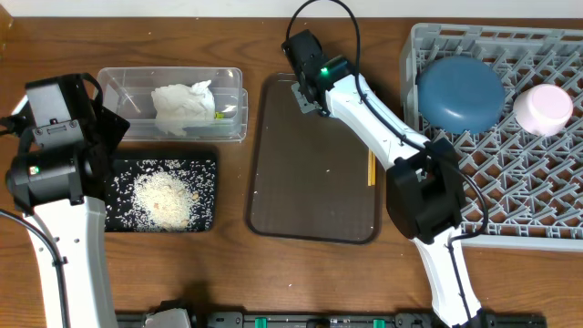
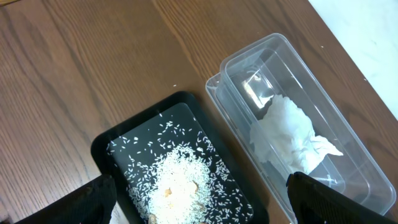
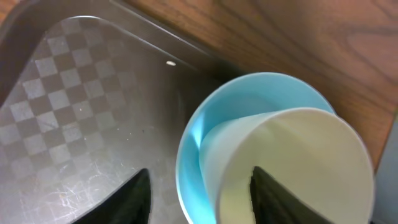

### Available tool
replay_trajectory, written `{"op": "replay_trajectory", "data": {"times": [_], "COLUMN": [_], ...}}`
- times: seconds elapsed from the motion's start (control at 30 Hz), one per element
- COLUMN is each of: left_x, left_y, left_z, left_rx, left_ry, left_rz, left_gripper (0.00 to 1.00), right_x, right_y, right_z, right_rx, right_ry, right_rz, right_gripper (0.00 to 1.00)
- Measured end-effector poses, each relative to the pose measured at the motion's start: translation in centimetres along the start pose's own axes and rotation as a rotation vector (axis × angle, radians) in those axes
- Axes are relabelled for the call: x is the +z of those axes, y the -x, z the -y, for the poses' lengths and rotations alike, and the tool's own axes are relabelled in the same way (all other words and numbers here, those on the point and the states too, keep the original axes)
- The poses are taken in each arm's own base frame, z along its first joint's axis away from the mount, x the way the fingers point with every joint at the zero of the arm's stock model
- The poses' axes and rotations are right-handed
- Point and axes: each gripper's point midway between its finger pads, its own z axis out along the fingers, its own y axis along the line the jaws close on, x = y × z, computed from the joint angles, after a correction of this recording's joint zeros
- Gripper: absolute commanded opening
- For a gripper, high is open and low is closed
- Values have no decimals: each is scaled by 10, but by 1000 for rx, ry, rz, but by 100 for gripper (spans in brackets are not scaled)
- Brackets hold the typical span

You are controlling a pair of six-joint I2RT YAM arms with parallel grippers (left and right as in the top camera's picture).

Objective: Sort waste into correct bins and load items into the dishwasher rack
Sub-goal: 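Reach the right gripper to the white cup in the blue cup, then lift the white cup and carry it to the rack's right edge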

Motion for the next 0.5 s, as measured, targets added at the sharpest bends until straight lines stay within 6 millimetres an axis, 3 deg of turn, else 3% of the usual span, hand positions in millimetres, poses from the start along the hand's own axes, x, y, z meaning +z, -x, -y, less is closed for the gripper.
{"op": "replay_trajectory", "data": {"times": [0.27,0.5], "left_x": [0,0], "left_y": [0,0], "left_z": [0,0], "left_rx": [0,0], "left_ry": [0,0], "left_rz": [0,0], "left_gripper": [90,90], "right_x": [0,-11], "right_y": [-7,-13], "right_z": [2,5], "right_rx": [11,26], "right_ry": [-9,-6], "right_rz": [-30,-72], "right_gripper": [2,1]}}
